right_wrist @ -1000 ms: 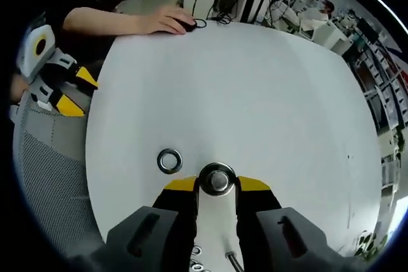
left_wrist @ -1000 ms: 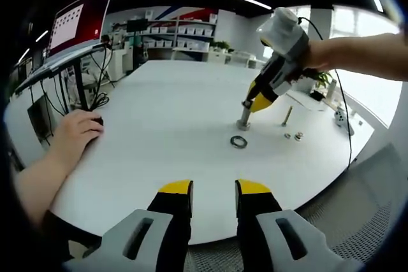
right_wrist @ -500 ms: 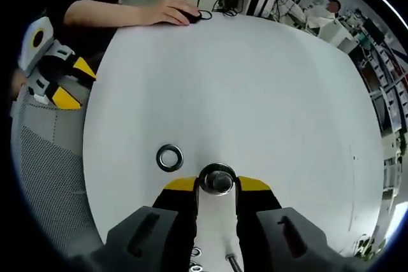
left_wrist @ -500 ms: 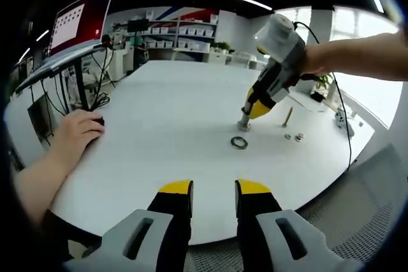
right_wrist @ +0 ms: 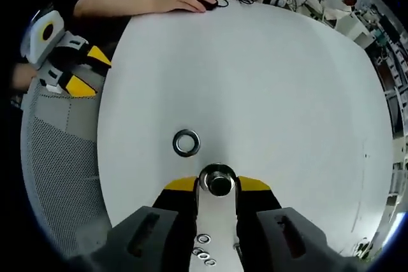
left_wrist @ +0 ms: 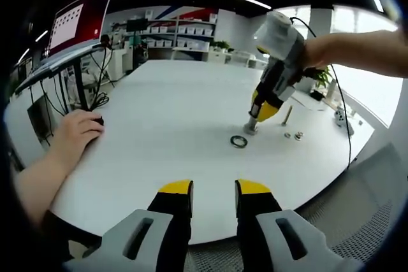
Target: Place the washer onto the threaded stud by aligning its center hole with the stud, sliding it down to the base, and recovering from edge contact or off-axis alignment until the washer reaches the visible bottom stop.
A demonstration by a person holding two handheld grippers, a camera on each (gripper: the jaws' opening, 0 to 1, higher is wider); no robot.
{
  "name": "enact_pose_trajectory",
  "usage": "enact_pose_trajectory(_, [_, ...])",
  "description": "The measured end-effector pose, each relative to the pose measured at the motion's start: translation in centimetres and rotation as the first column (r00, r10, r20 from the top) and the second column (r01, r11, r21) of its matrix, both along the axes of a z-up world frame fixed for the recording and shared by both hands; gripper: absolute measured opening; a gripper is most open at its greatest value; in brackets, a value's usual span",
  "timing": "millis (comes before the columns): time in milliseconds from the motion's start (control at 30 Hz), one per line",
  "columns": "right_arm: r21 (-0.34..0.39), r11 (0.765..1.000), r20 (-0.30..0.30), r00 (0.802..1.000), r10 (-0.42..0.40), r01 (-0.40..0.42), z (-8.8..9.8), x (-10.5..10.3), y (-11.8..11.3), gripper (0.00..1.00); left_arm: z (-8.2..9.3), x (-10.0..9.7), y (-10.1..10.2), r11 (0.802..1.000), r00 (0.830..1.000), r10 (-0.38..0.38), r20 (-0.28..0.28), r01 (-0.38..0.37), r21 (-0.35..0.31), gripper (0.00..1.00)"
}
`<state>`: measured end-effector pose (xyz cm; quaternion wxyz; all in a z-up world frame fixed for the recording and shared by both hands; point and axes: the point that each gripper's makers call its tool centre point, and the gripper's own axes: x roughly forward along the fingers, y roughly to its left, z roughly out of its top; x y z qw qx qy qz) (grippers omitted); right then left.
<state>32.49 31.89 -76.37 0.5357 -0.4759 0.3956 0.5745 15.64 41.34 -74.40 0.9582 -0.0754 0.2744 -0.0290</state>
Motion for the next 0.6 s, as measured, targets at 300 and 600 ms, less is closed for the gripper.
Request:
enact_pose_trajectory(300, [-0.036,0.999,0.027,0.999,0.025,-0.024,-2.2,-0.3,-0.1,0.23,0.0,0.0,0.0,1.0,1.0,0.0,-0.001,0.0,0.0,0.24])
enact_pose_trajectory(600, [-0.068,0.996,0.033,0.997,0.068,-0.065,-2.9,-0.4,-1.1,0.27,-0.1,0.2,0.1,1.0,1.0,0.002,0.003,-0.002,-0.003,0.24])
